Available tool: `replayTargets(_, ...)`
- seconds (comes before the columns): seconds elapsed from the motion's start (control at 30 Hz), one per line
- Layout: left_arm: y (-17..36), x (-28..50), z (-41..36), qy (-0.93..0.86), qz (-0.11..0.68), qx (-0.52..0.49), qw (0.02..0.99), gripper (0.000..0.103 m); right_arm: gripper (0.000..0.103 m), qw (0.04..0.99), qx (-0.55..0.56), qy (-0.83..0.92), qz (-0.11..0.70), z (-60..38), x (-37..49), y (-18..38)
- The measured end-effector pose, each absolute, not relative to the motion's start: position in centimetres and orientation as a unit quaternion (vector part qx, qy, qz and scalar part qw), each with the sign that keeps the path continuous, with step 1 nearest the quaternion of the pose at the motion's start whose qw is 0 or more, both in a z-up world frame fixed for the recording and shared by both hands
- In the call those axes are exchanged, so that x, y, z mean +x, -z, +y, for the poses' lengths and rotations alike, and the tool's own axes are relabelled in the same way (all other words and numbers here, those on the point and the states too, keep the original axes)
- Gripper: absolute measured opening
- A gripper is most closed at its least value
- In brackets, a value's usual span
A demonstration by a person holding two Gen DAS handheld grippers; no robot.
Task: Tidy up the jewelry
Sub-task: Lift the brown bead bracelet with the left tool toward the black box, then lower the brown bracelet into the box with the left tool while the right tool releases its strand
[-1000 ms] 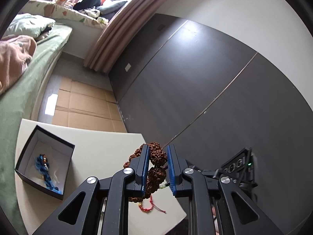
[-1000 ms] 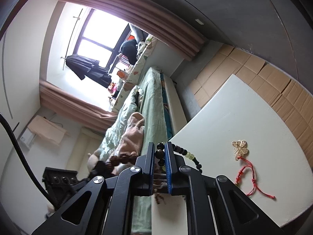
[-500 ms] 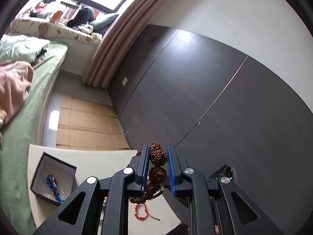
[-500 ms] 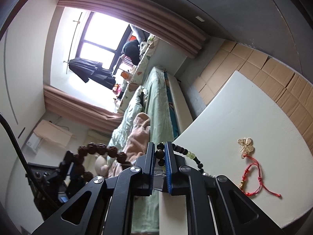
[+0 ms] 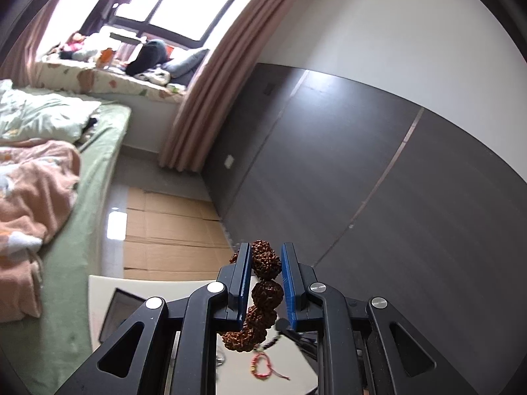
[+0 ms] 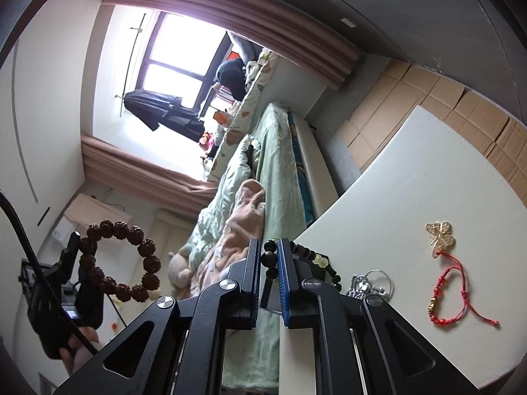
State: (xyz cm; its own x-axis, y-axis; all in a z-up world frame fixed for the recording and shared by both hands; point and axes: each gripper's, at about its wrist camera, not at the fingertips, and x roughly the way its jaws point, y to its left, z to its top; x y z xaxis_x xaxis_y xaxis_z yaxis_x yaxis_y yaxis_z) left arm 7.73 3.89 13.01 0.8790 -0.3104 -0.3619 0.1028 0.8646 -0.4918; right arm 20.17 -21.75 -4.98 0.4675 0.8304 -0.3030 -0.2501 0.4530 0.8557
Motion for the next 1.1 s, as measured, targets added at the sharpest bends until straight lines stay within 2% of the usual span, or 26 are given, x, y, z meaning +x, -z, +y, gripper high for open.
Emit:
replayTargets(0.27,-8.6,9.0,6.8,0.056,0.243,-0.264,0.932,0.019,0.012,0.766,0.368,-0.364,0.382,-20.3,20.5,4.9)
replayTargets(0.57,-0.9,11.2,9.9,0.047,0.272,-0.324,0.905,0.019,0.012,0.767,0.343,-0.365,0.402,-17.8,21.0,5.7)
replayTargets(0.67,1.5,12.5,10.7,0.044,0.306,-0.346,0.886,0.019,0.012,0.769,0.335,-0.36,0.409,-17.0,21.2,6.1)
replayTargets(0.87,3.4,13.8,12.0,0.043,0.322,-0.363,0.873,0.019,0.012,0.773,0.32,-0.353,0.418,-15.5,21.8,6.7)
replayTargets(0.97,5.3,14.5,13.3,0.01,0.365,-0.384,0.848,0.019,0.012,0.773,0.318,-0.35,0.423,-15.1,22.0,7.1)
replayTargets(1.07,6.5,14.1,14.7,-0.005,0.385,-0.41,0.827,0.033,0.012,0.772,0.314,-0.352,0.426,-14.5,22.0,7.2)
replayTargets(1.1,6.4,13.8,15.0,-0.01,0.385,-0.412,0.825,0.048,0.012,0.772,0.312,-0.355,0.425,-14.3,21.8,7.1)
